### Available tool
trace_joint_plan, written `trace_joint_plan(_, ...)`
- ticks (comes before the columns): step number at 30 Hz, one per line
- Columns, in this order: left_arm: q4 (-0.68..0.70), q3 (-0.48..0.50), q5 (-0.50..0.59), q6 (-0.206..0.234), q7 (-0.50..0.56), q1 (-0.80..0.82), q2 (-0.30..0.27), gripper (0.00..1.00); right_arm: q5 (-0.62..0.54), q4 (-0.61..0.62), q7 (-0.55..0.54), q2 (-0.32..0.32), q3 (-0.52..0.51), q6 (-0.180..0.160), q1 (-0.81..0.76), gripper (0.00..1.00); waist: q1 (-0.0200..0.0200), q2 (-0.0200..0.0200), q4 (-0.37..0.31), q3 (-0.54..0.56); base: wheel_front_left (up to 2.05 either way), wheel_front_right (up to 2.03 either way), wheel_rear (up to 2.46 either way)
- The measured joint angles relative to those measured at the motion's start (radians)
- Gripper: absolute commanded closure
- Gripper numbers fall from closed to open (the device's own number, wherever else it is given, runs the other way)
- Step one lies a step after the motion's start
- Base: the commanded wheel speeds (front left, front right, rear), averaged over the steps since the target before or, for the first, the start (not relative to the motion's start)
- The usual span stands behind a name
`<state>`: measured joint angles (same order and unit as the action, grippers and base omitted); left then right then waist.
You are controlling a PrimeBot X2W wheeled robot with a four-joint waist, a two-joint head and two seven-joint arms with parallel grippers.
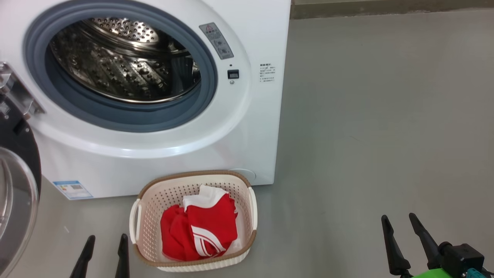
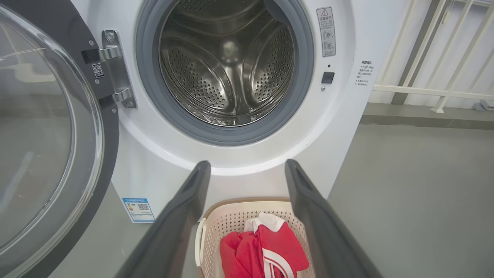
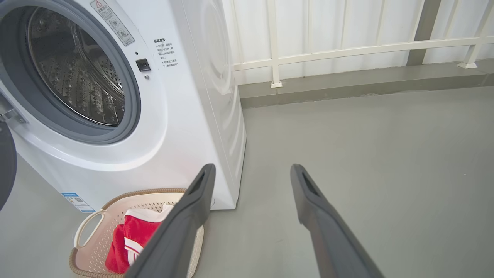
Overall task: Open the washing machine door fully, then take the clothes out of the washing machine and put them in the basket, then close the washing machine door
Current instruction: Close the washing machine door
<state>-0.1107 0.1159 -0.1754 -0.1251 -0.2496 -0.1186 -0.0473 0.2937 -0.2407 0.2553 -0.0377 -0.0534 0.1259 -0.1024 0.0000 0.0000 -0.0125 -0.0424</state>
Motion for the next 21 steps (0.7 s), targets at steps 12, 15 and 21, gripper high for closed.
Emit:
trace_joint_plan(12, 0.000, -0.002, -0.002, 0.000, 0.000, 0.000, 0.001, 0.00, 0.000, 0.000, 0.000, 0.000, 0.000, 0.000, 0.000, 0.00, 0.0000, 0.0000, 0.000, 0.000, -0.27, 0.27, 0.00)
trace_joint_plan(15, 0.001, -0.003, -0.002, 0.000, 0.000, 0.000, 0.001, 0.00, 0.000, 0.000, 0.000, 0.000, 0.000, 0.000, 0.000, 0.00, 0.0000, 0.0000, -0.001, 0.001, 0.00, 0.00, 0.00)
trace_joint_plan(21, 0.001, -0.005, -0.002, 0.000, 0.000, 0.000, 0.001, 0.00, 0.000, 0.000, 0.000, 0.000, 0.000, 0.000, 0.000, 0.00, 0.0000, 0.0000, 0.002, 0.003, 0.00, 0.00, 0.00)
